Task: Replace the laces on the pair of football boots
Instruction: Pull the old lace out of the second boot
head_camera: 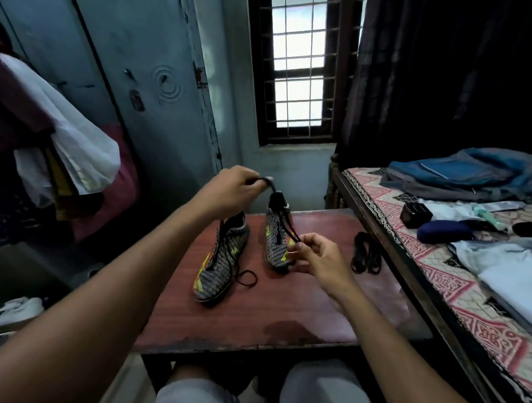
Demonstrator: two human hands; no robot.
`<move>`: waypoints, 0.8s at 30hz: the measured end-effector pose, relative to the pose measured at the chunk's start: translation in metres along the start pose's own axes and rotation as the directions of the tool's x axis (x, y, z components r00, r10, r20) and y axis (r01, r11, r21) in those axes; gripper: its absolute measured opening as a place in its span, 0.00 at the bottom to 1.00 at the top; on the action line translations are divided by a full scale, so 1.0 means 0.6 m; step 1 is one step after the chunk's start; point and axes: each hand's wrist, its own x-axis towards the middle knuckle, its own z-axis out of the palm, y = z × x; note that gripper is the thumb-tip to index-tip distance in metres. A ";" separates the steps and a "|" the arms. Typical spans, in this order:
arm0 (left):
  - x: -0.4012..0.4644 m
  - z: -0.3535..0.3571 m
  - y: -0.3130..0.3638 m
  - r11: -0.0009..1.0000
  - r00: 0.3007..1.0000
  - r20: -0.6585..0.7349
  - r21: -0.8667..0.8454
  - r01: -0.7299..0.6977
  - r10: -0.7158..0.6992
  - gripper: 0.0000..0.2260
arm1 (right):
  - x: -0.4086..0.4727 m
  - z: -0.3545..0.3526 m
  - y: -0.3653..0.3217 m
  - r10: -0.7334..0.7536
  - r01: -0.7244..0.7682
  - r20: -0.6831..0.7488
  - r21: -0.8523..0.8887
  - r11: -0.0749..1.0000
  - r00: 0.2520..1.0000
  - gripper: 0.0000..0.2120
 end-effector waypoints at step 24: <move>-0.158 0.089 -0.222 0.995 0.980 0.178 0.077 0.071 -0.084 0.14 | 0.008 -0.053 0.112 -0.002 0.230 0.291 -0.753 0.617 0.957 0.06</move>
